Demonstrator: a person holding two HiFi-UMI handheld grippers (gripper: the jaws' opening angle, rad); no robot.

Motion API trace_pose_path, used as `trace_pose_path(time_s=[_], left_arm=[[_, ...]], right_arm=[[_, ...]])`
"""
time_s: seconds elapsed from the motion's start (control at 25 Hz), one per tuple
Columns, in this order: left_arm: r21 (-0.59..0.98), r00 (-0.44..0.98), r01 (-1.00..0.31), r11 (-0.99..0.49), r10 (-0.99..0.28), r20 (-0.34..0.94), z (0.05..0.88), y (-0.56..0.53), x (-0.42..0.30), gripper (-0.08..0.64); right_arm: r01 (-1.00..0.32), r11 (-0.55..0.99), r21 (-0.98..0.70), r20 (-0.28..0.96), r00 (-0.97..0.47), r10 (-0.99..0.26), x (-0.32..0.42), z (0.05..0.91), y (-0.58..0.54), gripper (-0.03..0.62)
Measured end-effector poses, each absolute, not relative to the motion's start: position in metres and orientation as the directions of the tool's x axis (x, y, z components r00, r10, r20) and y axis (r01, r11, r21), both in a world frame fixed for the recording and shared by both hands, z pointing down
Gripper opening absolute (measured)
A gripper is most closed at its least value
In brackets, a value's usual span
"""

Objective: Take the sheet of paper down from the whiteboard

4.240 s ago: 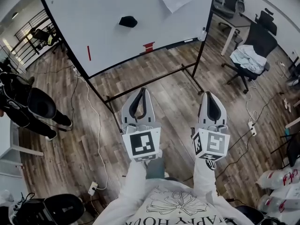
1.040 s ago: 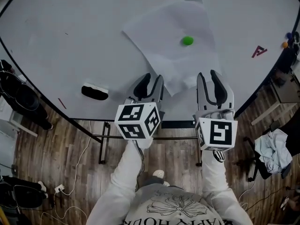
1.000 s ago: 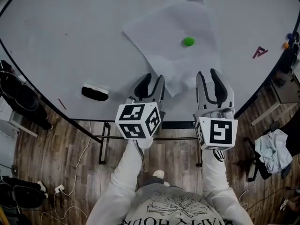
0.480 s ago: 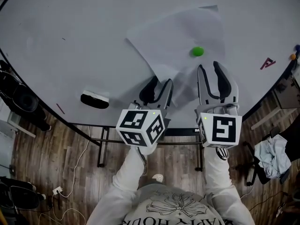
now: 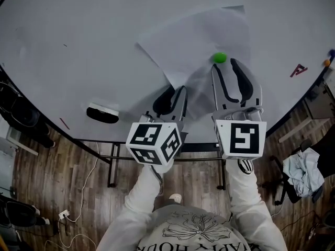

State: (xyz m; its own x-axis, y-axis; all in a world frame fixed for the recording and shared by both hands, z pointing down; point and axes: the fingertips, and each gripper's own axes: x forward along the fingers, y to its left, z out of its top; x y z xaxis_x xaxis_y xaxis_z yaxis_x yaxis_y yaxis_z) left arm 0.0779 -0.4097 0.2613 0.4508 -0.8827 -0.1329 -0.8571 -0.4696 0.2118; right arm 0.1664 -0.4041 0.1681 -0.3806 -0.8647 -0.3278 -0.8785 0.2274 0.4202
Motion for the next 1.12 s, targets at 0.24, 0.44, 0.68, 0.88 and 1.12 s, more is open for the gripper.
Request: trace_pose_path(time_s=[0.24, 0.44, 0.68, 0.88, 1.12], left_arm=[[0.195, 0.437, -0.868, -0.457, -0.889, -0.136, 0.256, -0.410, 0.073, 0.036], [0.184, 0.425, -0.876, -0.447, -0.893, -0.146, 0.251, -0.407, 0.072, 0.011], [0.207, 0.422, -0.868, -0.451, -0.890, -0.170, 0.248, -0.406, 0.065, 0.005], [0.195, 0.408, -0.876, -0.441, -0.893, -0.189, 0.242, -0.406, 0.060, 0.003], [0.187, 0.410, -0.875, -0.446, -0.889, -0.204, 0.237, -0.398, 0.059, 0.003]], right_arm=[[-0.873, 0.227, 0.432, -0.311, -0.381, -0.871, 0.158, 0.165, -0.413, 0.152], [-0.873, 0.182, 0.452, -0.304, -0.343, -0.889, 0.162, 0.164, -0.417, 0.121], [-0.875, 0.169, 0.453, -0.312, -0.334, -0.890, 0.160, 0.165, -0.418, 0.120], [-0.883, 0.172, 0.438, -0.312, -0.329, -0.892, 0.160, 0.164, -0.420, 0.118], [-0.885, 0.175, 0.432, -0.306, -0.327, -0.894, 0.163, 0.165, -0.417, 0.118]])
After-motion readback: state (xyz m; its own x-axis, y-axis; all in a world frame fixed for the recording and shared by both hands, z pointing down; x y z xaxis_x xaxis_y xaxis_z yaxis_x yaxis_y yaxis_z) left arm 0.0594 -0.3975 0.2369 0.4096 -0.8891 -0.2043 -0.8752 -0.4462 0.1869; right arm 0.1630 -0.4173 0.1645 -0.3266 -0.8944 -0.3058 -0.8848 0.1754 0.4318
